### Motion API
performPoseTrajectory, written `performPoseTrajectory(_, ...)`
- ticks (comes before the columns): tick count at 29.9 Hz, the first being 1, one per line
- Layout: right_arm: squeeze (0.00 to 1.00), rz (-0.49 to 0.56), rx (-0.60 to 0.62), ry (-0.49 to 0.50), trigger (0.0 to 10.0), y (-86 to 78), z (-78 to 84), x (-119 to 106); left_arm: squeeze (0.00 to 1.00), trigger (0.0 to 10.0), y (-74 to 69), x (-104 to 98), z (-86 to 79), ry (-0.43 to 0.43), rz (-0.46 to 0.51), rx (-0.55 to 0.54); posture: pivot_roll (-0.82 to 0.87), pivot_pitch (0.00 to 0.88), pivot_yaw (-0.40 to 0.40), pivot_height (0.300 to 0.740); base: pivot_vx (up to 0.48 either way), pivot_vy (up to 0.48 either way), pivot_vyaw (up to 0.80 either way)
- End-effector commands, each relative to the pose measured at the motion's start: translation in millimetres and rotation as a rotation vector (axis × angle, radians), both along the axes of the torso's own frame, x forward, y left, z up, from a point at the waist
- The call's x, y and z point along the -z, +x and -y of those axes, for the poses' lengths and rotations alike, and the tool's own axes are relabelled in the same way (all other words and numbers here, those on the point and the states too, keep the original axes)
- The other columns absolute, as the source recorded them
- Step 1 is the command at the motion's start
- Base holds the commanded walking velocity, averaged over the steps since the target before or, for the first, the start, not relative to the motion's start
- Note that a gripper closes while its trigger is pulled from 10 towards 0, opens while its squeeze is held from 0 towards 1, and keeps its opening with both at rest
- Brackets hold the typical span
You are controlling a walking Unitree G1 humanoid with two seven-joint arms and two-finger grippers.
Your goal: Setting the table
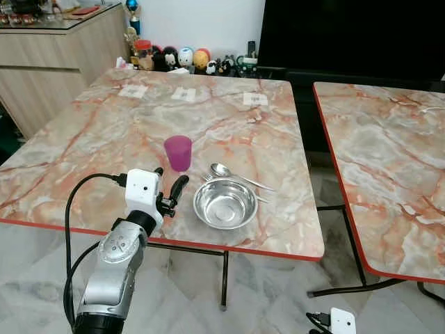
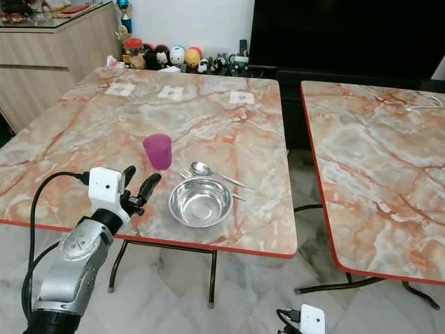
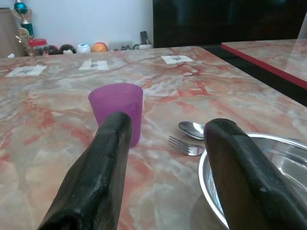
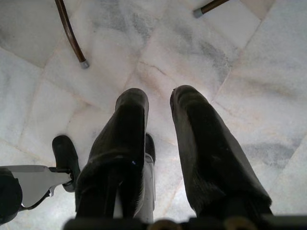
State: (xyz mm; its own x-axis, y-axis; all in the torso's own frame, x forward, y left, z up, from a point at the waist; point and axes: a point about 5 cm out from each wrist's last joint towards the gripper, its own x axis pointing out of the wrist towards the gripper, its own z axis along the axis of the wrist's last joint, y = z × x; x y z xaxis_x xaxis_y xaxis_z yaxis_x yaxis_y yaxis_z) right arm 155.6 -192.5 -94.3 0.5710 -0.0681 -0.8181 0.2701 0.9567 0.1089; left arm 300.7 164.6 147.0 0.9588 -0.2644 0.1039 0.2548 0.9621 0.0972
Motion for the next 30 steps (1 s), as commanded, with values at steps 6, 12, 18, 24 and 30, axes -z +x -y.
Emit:
performPoseTrajectory(6,0.0,0.0,0.01,-0.001,10.0,1.5,1.8,-1,0.0,10.0,0.4,-3,-1.2,0.008,0.009,-0.004,0.13,0.009,-0.057,0.74,0.3,0.0,0.0)
performPoseTrajectory(12,0.0,0.0,0.006,-0.001,10.0,1.8,2.2,-1,0.0,10.0,0.6,-5,0.2,0.009,0.014,0.001,0.13,0.008,-0.06,0.74,0.209,0.0,0.0)
performPoseTrajectory(18,0.0,-0.002,-0.003,-0.002,10.0,2.0,2.4,-1,0.0,10.0,-1.7,-11,6.1,-0.025,0.015,0.058,0.13,0.006,-0.064,0.74,0.0,0.0,0.0)
performPoseTrajectory(24,0.0,-0.002,-0.005,-0.001,10.0,2.5,2.3,-1,0.0,10.0,-5.9,-14,14.1,-0.05,-0.036,0.165,0.14,0.004,-0.065,0.74,0.0,0.0,0.0)
performPoseTrajectory(30,0.0,-0.002,-0.007,-0.001,10.0,3.2,2.3,-1,0.0,10.0,-7.2,-15,21.5,-0.037,-0.131,0.235,0.14,0.005,-0.07,0.74,0.0,0.0,0.0)
